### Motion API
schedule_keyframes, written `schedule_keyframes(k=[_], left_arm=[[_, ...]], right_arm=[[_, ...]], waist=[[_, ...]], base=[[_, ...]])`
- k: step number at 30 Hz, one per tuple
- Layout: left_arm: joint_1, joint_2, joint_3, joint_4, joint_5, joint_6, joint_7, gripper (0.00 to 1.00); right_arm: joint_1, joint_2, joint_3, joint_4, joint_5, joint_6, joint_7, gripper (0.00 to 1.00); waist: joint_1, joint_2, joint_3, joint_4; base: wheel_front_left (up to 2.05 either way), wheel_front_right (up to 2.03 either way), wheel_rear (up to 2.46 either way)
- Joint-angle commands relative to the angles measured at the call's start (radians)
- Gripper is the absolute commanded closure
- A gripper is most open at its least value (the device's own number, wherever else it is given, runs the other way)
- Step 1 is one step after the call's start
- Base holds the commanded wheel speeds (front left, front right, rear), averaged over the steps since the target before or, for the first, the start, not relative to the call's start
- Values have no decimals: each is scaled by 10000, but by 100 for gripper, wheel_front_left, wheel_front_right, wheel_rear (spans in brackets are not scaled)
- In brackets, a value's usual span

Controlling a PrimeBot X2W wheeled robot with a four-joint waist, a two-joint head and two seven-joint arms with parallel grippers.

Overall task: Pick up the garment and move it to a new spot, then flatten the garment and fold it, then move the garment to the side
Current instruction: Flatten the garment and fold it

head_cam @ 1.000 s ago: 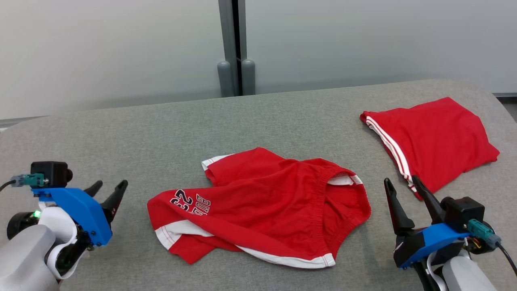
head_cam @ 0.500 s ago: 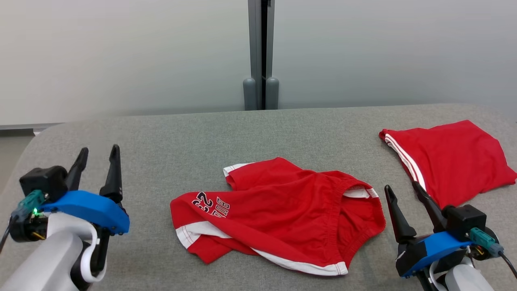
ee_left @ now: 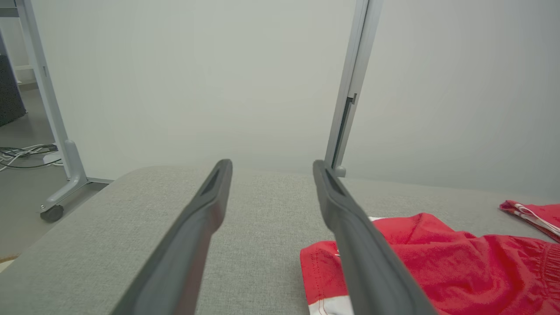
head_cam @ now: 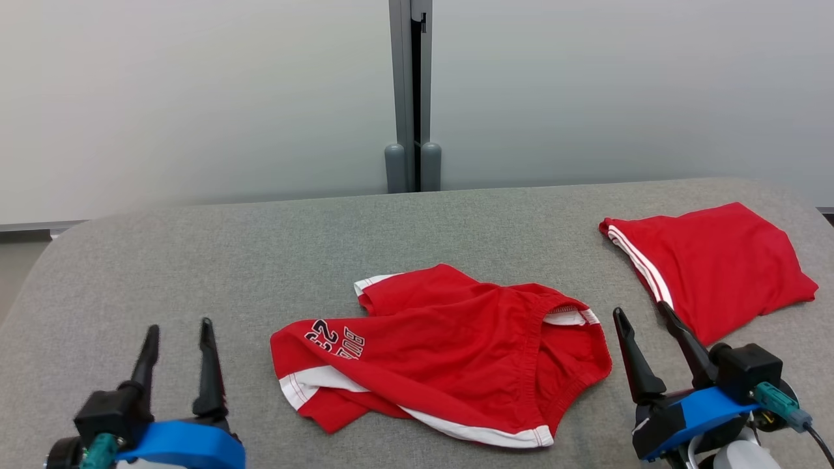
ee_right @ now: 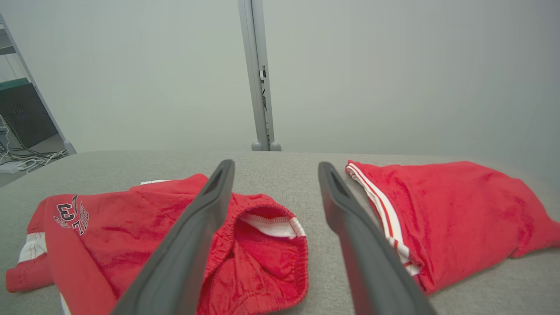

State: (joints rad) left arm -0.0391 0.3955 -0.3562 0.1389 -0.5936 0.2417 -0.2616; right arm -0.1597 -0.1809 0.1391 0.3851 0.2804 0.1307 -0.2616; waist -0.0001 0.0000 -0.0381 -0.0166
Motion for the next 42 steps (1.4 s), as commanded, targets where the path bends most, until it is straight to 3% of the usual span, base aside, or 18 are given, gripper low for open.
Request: schedule_keyframes(k=[1, 11, 17, 33, 42], left_arm=[[198, -178, 119, -76, 357, -206, -44, 0], [474, -1149, 783, 579, 1432, -1333, -44, 0], [361, -1510, 1284, 914, 1880, -1798, -43, 0], [251, -2106, 2011, 1534, 2629, -2511, -45, 0], [137, -2233, 2318, 2188, 2474, -2684, -44, 0]], right_arm=[[209, 45, -85, -138, -21, 1, -44, 0], [456, 271, -235, -507, -220, 1, -44, 0], [408, 227, -286, -554, -267, 1, -44, 0], [331, 224, -265, -578, -290, 1, -44, 0], [476, -171, 29, -736, -36, 1, -43, 0]], waist=[[1, 0, 10, -3], [1, 0, 84, -54], [1, 0, 106, -121], [1, 0, 212, -179], [1, 0, 275, -214]], base=[[0, 0, 0], [0, 0, 0], [0, 0, 0], [0, 0, 0], [0, 0, 0]])
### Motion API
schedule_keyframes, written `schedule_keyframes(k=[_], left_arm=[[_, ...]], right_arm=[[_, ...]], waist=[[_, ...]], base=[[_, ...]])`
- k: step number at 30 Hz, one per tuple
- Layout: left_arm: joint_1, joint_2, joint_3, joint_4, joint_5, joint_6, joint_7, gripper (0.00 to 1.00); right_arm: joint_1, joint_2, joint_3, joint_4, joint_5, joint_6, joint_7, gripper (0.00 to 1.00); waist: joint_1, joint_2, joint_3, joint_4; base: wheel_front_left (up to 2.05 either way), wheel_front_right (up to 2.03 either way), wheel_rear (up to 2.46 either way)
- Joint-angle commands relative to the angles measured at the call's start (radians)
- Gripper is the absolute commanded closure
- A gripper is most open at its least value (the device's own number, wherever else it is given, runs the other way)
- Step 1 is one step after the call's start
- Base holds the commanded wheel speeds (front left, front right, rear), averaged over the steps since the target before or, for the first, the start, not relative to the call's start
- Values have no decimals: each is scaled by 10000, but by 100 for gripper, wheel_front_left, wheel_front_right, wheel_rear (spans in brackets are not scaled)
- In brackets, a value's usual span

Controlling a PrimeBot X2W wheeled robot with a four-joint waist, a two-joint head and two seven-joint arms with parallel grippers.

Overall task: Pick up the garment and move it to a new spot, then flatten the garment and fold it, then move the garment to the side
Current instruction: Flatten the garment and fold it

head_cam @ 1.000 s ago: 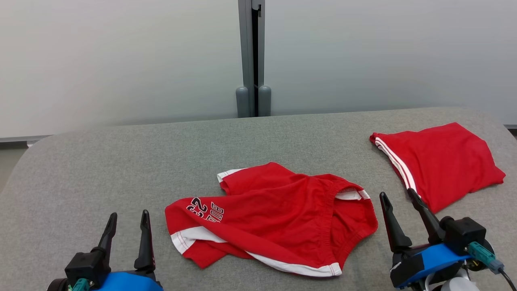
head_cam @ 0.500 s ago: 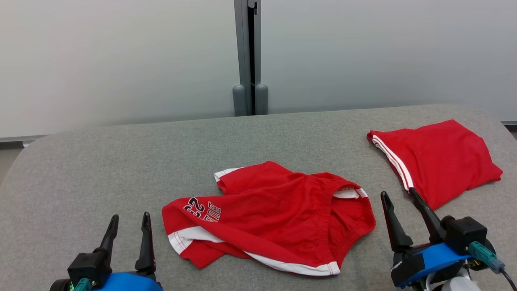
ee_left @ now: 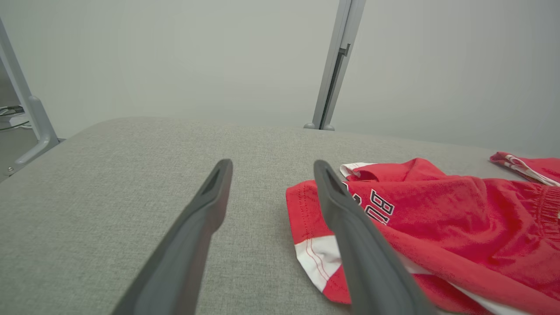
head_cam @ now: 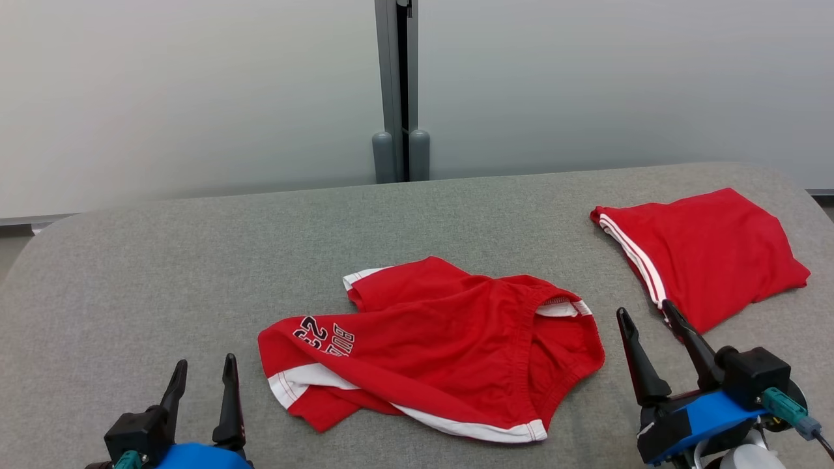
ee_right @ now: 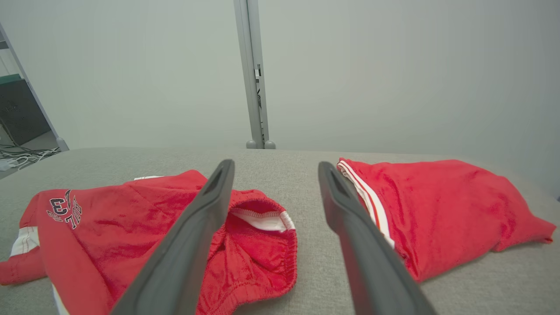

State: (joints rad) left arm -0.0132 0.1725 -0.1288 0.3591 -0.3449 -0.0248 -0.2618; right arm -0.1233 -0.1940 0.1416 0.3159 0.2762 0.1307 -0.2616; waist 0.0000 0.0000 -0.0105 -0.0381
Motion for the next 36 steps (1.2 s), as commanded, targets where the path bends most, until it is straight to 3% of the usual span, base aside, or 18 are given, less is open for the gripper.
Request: schedule_keyframes(k=[1, 7, 12, 17, 26, 36], left_arm=[[-153, 41, 71, 108, -65, -59, -30, 0], [-226, 177, -93, 622, -462, -437, 744, 0], [-282, 312, -302, 605, -845, -686, 1758, 0], [-441, 296, -627, 420, -1280, -880, 2532, 0], [-1005, 451, -1323, 862, -2225, -1067, 3831, 0], [-1999, 629, -2052, 2027, -3417, -1064, 4392, 0]], right_arm=[[137, -88, 57, -18, 48, 1, -43, 0], [216, -697, 1425, 221, 886, 1, 121, 0], [172, -1464, 3375, 265, 2274, 1, 1076, 0], [-242, -1773, 4575, 586, 3421, 1, 1885, 0], [-1117, -1651, 5915, 1455, 4324, 1, 2086, 0], [-1822, -1601, 6876, 2098, 4968, 1, 1961, 0]], waist=[[0, 0, 9, -7], [0, 0, 84, -20], [0, 0, 248, 10], [0, 0, 505, 92], [0, 0, 724, 145], [0, 0, 965, 20]], base=[[0, 0, 0], [0, 0, 0], [0, 0, 0], [0, 0, 0], [0, 0, 0], [0, 0, 0]])
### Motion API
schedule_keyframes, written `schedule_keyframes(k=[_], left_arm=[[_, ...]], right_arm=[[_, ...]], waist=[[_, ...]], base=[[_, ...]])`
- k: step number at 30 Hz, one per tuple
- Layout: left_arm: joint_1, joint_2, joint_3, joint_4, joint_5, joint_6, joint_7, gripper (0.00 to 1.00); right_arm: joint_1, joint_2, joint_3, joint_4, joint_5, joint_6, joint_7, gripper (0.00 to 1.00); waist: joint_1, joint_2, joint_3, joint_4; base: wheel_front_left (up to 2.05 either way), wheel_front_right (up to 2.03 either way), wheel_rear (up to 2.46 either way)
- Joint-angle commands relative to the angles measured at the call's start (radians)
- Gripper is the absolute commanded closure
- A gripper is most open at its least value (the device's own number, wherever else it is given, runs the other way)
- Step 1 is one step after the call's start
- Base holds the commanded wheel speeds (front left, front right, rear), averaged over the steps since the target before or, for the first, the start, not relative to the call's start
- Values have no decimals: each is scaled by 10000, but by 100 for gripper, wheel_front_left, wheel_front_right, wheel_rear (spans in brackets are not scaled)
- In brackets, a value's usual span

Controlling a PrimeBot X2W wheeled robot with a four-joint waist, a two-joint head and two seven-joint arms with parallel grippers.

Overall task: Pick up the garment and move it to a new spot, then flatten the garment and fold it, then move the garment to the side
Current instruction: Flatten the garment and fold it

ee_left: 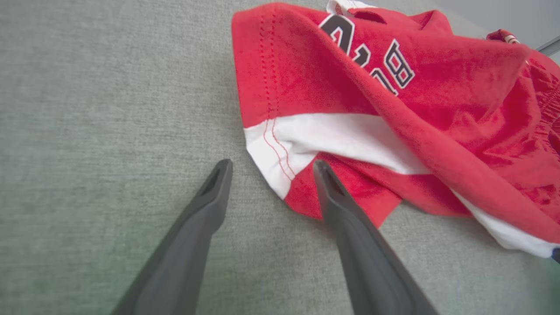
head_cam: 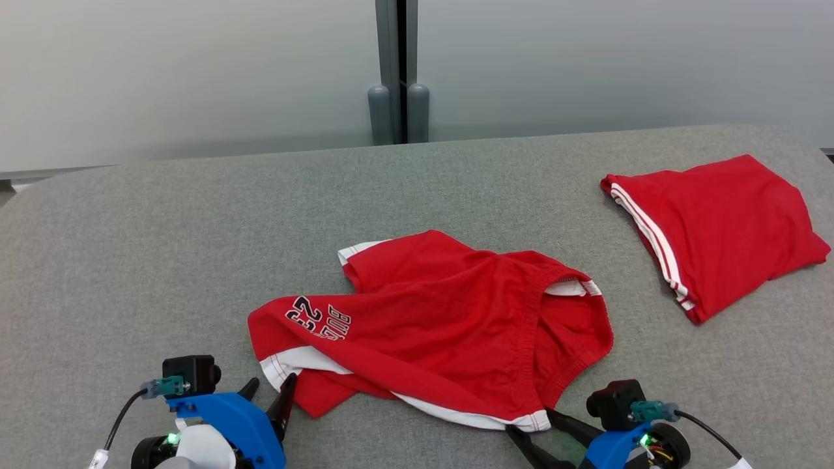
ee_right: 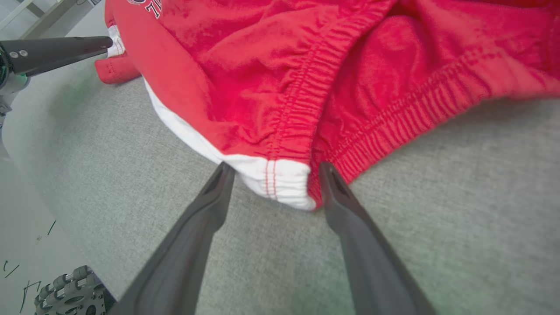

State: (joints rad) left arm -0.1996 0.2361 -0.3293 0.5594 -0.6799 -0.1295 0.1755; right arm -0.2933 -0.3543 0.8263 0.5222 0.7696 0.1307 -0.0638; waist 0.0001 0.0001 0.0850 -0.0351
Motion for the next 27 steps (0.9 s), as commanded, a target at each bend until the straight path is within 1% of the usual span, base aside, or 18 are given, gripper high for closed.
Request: schedule_keyframes(k=[1, 2, 4, 5, 6, 7, 8, 9, 10, 11, 14, 16, 19, 20, 27], left_arm=[[-236, 6, -155, 166, -225, -16, 90, 0], [-344, 69, -270, 314, -308, -16, 155, 0], [-467, 148, -519, 557, -522, -17, 252, 0], [-516, 151, -659, 608, -626, -17, 228, 0], [-580, 171, -783, 600, -732, -18, 111, 0], [-639, 196, -886, 609, -829, -18, 30, 11], [-684, 232, -1019, 592, -922, -18, -22, 40], [-703, 284, -1130, 569, -1019, -18, -101, 61], [-737, 362, -1210, 542, -1086, -18, -220, 92], [-750, 451, -1265, 542, -1141, -19, -319, 100], [-640, 646, -1455, 420, -1358, -19, -492, 100], [-480, 770, -1561, 178, -1547, -19, -537, 100], [-284, 1177, -1606, -310, -1779, -19, -554, 100], [-284, 1177, -1606, -310, -1779, -19, -554, 100], [64, 2012, -1717, -2106, -2395, -18, -358, 100]], right_arm=[[-192, 10, 123, 70, 88, 1, -69, 0], [-257, 9, 205, 107, 117, 1, -97, 0], [-394, 20, 377, 177, 210, 1, -159, 5], [-448, 21, 447, 215, 275, 1, -204, 13], [-508, 23, 529, 250, 311, 1, -246, 18], [-549, 24, 595, 270, 365, 1, -312, 25], [-587, 31, 676, 287, 414, 1, -385, 51], [-633, 30, 753, 276, 448, 1, -507, 56], [-691, 17, 816, 280, 485, 1, -616, 84], [-739, 12, 890, 277, 546, 1, -736, 100], [-780, -80, 1046, 213, 748, 1, -1061, 100], [-720, -124, 996, 6, 1174, 1, -1309, 100], [-605, -402, 932, -393, 1842, 1, -1538, 100], [-605, -402, 932, -393, 1842, 1, -1538, 100], [-508, -1531, 959, -1858, 3213, 1, -1794, 100]], waist=[[-1, -1, 51, -44], [-1, -1, 82, -75], [-1, -1, 133, -146], [-1, -1, 153, -174], [-1, -1, 170, -200], [-1, -1, 179, -214], [-1, -1, 180, -226], [-1, -1, 177, -234], [-1, -1, 168, -239], [-1, -1, 144, -244], [-1, -1, 21, -216], [-1, -1, -77, -160], [-1, -1, -237, -59], [-1, -1, -237, -59], [-1, -1, -527, 127]], base=[[0, 0, 0], [0, 0, 0], [0, 0, 0], [0, 0, 0], [0, 0, 0], [0, 0, 0], [0, 0, 0], [0, 0, 0], [0, 0, 0], [0, 0, 0], [0, 0, 0], [0, 0, 0], [0, 0, 0], [0, 0, 0], [0, 0, 0]])
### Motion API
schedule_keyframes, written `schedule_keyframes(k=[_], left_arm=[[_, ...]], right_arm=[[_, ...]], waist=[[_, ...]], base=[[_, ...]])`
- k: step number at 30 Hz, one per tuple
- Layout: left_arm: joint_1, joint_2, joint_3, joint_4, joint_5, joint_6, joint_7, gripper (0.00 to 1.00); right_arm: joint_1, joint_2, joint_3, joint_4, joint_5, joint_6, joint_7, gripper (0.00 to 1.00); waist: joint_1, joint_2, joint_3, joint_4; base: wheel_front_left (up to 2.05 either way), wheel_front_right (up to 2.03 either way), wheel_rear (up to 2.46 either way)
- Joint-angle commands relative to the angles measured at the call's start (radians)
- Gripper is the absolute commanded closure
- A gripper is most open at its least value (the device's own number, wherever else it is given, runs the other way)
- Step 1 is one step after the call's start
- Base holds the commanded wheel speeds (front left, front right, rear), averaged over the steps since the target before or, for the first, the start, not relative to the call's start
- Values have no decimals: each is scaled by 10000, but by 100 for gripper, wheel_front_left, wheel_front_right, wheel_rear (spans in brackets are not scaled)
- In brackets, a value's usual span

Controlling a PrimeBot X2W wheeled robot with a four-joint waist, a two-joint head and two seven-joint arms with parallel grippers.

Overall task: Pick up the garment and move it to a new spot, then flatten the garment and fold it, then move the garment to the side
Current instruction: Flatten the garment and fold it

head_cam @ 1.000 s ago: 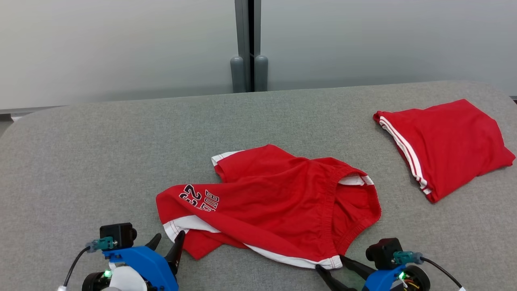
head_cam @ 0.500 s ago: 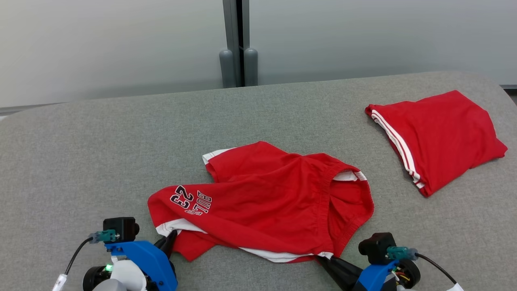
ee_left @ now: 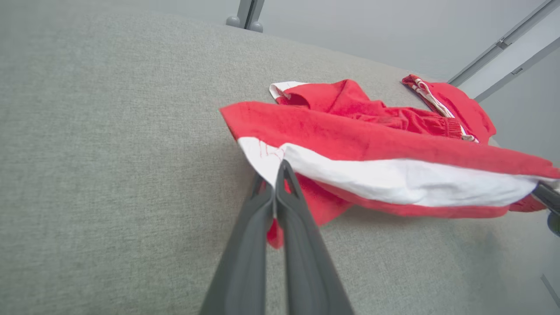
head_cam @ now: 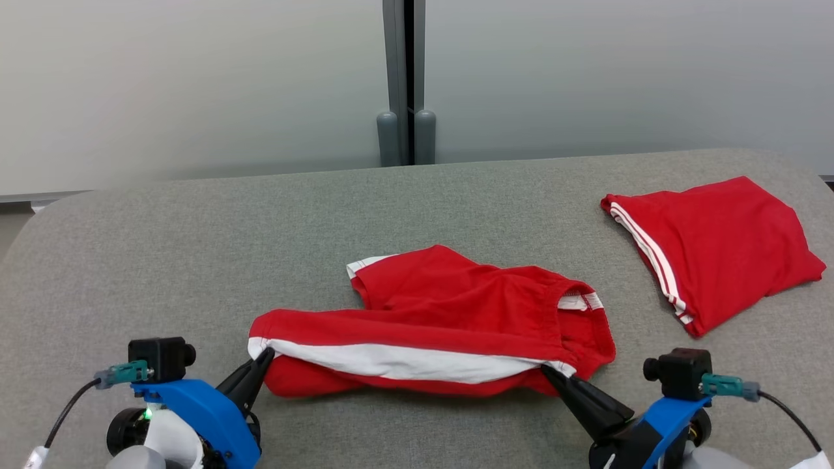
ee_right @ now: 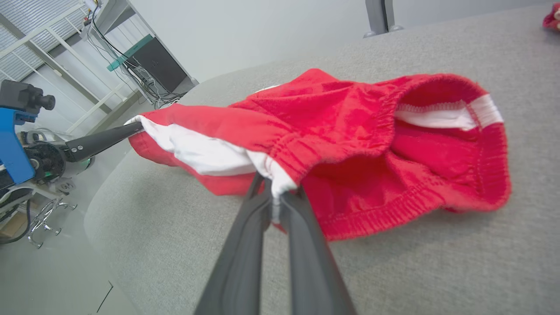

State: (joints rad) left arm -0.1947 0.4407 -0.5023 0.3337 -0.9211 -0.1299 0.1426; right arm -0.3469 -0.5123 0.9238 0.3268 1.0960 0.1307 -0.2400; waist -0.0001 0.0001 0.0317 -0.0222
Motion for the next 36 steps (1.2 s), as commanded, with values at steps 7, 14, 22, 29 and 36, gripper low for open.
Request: schedule_keyframes(k=[7, 14, 22, 29, 36], left_arm=[[-410, 709, 32, -1548, -565, -15, 591, 100], [-2278, 1157, 50, -1946, -695, -15, 1105, 100], [-5713, 819, -579, -556, -1435, -15, 1538, 100], [-8905, 496, -878, 1453, -1585, -15, 1220, 100], [-11520, 190, -970, 2900, -1395, -15, 220, 100]], right_arm=[[-695, -646, -7, -968, 558, 1, -152, 100], [-2203, -881, -356, -1197, 1157, 1, -208, 100], [-5095, -600, -517, -89, 1333, 3, -237, 100], [-8079, -147, -354, 1488, 1434, 1, -205, 100], [-10424, 266, -1066, 2227, 1255, 1, -263, 100]], waist=[[1, -1, 77, -87], [1, -1, 795, -133], [1, -1, 2448, 16], [1, -1, 3625, 61], [1, -1, 4430, 71]], base=[[0, 0, 0], [0, 0, 0], [0, 0, 0], [0, 0, 0], [0, 0, 0]])
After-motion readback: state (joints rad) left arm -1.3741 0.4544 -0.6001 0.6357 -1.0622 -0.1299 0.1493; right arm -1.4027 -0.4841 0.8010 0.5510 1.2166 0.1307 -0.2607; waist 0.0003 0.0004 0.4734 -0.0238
